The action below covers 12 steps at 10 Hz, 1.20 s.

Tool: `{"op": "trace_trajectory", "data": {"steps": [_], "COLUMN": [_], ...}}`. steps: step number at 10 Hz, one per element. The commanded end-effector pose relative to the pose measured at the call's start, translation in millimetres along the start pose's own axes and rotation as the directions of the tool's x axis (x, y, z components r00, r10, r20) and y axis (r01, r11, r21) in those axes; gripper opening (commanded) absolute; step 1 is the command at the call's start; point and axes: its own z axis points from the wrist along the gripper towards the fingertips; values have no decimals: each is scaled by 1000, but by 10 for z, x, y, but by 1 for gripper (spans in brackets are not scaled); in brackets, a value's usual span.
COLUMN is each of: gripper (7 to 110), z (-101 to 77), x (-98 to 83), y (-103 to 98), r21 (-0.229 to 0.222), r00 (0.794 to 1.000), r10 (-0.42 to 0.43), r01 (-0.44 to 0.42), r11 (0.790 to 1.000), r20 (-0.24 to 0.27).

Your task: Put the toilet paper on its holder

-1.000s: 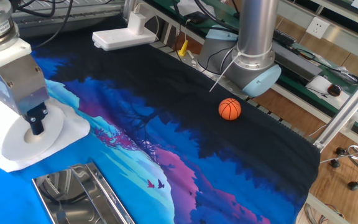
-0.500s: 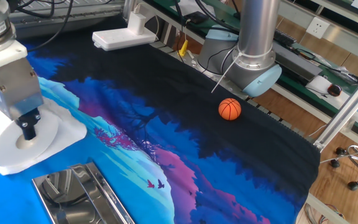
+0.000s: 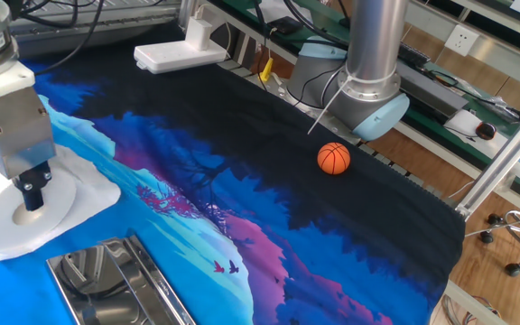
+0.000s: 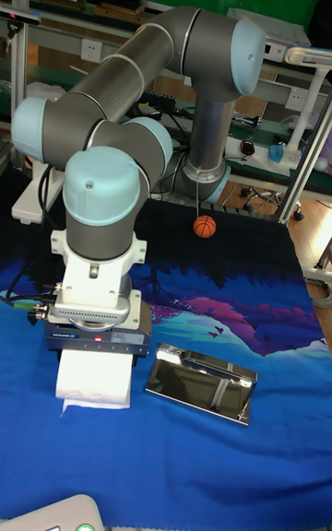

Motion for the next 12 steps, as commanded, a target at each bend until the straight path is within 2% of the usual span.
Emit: {"op": "trace_trajectory", "data": {"steps": [1, 2, 3, 5, 6, 7, 8, 10, 12], "gripper": [110, 110, 88, 88, 88, 7, 7, 7, 7], "z": [-10, -15, -20, -46, -85, -121, -150, -204, -387], "x": [-37, -33, -14, -9, -23, -21, -19, -40, 42], "y": [25, -2, -40, -113, -166, -189, -182, -89, 10], "r21": [-14, -2, 15, 48, 81, 103, 109, 76, 61], "r00": [1000, 1000, 1000, 999, 995, 991, 988, 989, 989], "r10": [-13, -2, 14, 49, 95, 136, 155, 145, 146], "r01": [13, 2, -14, -50, -95, -137, -156, -147, -148], "r11": [1000, 1000, 1000, 998, 992, 985, 982, 986, 987], "r20": [15, 13, 5, 7, 15, 16, 16, 28, 23]}}
